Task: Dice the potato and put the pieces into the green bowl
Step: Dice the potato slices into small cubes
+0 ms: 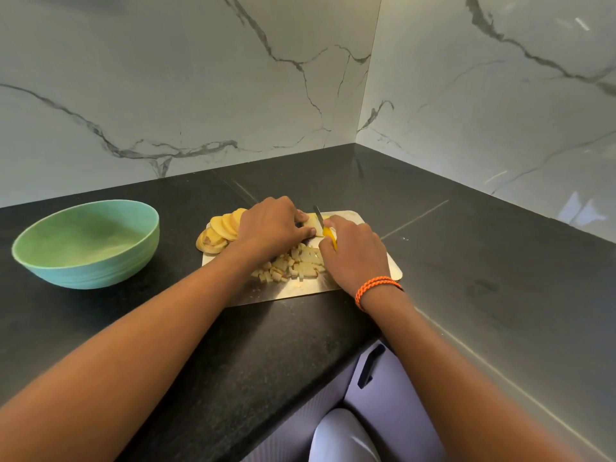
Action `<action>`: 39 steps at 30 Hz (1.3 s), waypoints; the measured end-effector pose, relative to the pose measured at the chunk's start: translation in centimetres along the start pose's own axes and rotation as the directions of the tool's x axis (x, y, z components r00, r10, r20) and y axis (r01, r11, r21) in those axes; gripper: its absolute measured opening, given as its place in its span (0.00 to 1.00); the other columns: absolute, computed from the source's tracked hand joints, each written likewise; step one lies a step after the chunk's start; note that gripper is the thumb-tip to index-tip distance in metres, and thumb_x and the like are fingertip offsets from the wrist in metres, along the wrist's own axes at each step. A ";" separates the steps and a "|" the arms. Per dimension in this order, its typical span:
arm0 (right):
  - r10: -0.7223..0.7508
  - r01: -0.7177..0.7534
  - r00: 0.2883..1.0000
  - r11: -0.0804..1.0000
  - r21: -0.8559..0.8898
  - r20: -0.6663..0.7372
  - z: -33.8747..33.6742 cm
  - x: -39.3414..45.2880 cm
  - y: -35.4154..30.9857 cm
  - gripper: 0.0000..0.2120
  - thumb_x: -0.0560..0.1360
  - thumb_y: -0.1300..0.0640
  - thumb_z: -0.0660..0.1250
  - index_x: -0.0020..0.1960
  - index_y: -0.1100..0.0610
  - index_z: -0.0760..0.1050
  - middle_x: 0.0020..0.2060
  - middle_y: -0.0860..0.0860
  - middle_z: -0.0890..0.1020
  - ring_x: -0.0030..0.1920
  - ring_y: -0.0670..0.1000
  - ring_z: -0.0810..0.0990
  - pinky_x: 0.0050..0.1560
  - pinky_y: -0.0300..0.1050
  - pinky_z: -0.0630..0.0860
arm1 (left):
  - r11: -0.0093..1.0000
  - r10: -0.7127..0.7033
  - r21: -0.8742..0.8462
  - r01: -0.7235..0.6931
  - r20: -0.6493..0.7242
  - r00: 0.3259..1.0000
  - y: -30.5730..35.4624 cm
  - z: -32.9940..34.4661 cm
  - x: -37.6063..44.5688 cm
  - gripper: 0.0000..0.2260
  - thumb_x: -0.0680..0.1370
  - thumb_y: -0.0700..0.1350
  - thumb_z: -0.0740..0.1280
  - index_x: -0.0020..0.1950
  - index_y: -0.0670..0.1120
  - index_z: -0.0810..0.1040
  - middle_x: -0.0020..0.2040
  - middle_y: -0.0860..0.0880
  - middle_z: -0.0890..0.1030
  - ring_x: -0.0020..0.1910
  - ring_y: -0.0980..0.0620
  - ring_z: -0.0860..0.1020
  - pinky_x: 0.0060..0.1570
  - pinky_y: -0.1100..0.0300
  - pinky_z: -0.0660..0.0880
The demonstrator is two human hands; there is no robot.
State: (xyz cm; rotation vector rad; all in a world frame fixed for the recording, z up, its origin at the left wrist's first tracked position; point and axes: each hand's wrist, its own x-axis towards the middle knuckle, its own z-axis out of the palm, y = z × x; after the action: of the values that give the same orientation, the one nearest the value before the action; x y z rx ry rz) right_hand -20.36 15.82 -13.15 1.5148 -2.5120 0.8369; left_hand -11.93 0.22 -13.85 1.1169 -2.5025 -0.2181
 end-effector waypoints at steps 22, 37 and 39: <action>-0.035 0.042 0.997 0.994 -0.102 0.065 -1.9 -4.5 0.9 0.18 0.82 0.49 0.59 0.70 0.46 0.74 0.54 0.54 0.82 0.52 0.57 0.79 0.45 0.48 0.69 | 1.000 0.008 -0.006 -0.008 -0.008 1.000 -0.2 0.5 0.3 0.20 0.78 0.63 0.73 0.64 0.54 0.86 0.54 0.56 0.87 0.37 0.57 0.77 0.33 0.60 0.72; 0.008 -0.008 1.000 1.000 -0.018 -0.020 -0.5 -1.9 -0.2 0.17 0.80 0.52 0.59 0.67 0.49 0.76 0.49 0.56 0.83 0.49 0.60 0.80 0.49 0.54 0.79 | 0.999 0.010 -0.042 -0.011 -0.020 1.000 -0.1 0.0 -0.1 0.19 0.77 0.64 0.74 0.62 0.55 0.87 0.57 0.57 0.87 0.42 0.57 0.80 0.36 0.59 0.75; 0.024 -0.024 1.000 1.000 -0.010 -0.012 -0.1 -0.6 -0.6 0.15 0.79 0.52 0.60 0.64 0.50 0.78 0.50 0.56 0.83 0.51 0.60 0.80 0.50 0.55 0.79 | 0.999 0.016 -0.038 -0.017 -0.018 1.000 -0.2 0.0 0.0 0.18 0.77 0.64 0.73 0.61 0.55 0.87 0.56 0.57 0.87 0.46 0.54 0.82 0.38 0.58 0.77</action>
State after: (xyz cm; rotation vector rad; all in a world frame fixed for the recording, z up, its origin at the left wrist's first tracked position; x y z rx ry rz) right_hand -19.52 16.13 -13.06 1.4760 -2.5270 0.8329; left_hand -11.77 0.12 -13.94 1.0782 -2.4809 -0.2487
